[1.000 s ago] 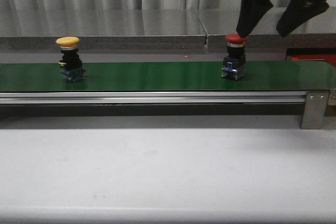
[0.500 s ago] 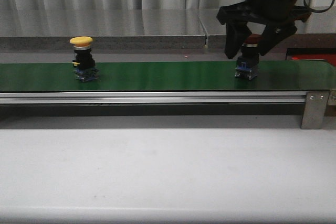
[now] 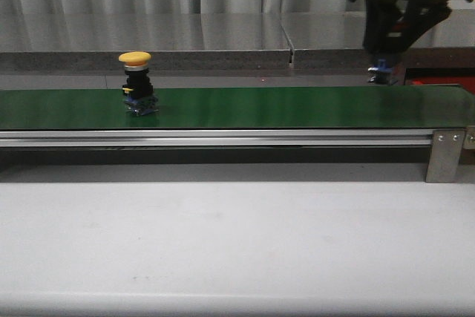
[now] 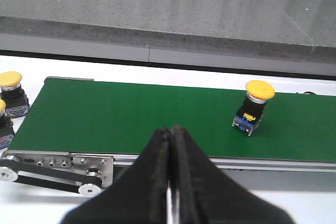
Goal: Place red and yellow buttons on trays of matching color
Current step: 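Carry the red button into the red tray and release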
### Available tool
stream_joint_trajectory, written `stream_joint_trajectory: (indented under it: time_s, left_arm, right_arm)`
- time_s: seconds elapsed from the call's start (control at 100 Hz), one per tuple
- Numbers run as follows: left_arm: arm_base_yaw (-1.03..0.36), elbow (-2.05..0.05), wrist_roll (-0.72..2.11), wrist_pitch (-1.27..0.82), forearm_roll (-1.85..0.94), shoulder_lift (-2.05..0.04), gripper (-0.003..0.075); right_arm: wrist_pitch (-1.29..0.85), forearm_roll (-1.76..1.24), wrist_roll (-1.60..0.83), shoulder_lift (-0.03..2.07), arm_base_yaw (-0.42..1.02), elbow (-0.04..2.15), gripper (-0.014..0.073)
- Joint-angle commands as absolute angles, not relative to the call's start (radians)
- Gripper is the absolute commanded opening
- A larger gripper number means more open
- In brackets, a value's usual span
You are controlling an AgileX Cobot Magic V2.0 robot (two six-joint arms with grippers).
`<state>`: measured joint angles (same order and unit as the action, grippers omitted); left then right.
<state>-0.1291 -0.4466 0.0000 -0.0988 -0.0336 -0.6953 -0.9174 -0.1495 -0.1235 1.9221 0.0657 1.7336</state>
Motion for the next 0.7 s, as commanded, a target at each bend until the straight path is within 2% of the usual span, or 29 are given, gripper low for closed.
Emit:
stream_joint_trajectory:
  time_s: [0.0,0.31,0.69]
  left_arm:
    - [-0.136,-0.473,0.000,-0.019,-0.041,-0.694,-0.0019]
    - [-0.136,-0.473,0.000,-0.018,-0.041,-0.694,-0.0019]
    - [-0.136,-0.473,0.000,-0.018,-0.041,-0.694,-0.0019]
  right_arm:
    - [-0.897,-0.134,-0.124,1.876,-0.019,1.804,0.0050]
    - [-0.814,-0.137,-0.124,1.937,-0.237,1.848,0.0050]
    - [-0.707,-0.129,-0.124,2.075,-0.280,1.848,0.0050]
